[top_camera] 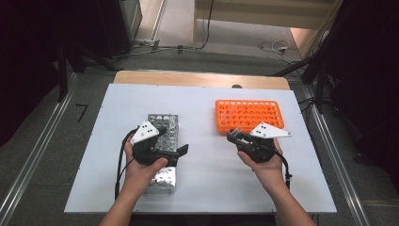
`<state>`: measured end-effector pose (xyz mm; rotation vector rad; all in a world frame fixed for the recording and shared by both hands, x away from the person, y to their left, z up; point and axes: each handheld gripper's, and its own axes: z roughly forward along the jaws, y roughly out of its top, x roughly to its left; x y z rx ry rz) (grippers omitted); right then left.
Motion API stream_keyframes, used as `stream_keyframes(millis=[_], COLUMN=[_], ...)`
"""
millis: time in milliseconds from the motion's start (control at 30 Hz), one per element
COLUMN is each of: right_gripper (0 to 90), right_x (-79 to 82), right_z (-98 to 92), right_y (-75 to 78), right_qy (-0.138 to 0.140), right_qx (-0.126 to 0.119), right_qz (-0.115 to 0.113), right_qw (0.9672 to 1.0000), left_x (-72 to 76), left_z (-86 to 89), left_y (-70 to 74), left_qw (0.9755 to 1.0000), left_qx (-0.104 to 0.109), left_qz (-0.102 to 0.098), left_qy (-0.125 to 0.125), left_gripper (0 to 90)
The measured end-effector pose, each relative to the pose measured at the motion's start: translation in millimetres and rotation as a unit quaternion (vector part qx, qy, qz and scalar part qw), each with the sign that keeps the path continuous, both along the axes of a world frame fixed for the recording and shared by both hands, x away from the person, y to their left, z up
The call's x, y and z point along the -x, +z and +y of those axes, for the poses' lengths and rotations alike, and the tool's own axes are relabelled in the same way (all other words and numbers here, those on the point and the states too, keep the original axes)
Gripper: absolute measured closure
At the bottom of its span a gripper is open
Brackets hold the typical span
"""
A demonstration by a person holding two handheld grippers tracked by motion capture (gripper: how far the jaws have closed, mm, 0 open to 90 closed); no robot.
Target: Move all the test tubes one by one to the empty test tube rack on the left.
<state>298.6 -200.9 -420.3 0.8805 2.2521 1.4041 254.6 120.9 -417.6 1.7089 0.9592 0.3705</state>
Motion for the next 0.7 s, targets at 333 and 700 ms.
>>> stream_keyframes(millis=[333, 700], right_gripper=[73.8, 73.8], right_x=[11.9, 22.1], right_z=[15.8, 34.7], right_y=[-4.6, -9.1], right_qy=[0.018, 0.044], right_qx=[0.022, 0.040], right_qz=[-0.006, -0.012], right_qw=[0.9996, 0.9982], left_x=[-0.1, 2.6], left_z=[-11.1, -26.3], left_y=[2.4, 5.5], left_qw=[0.9999, 0.9993], left_qx=[0.006, 0.004], left_qz=[0.002, 0.003], left_qy=[-0.015, -0.037], left_gripper=[0.0, 0.0])
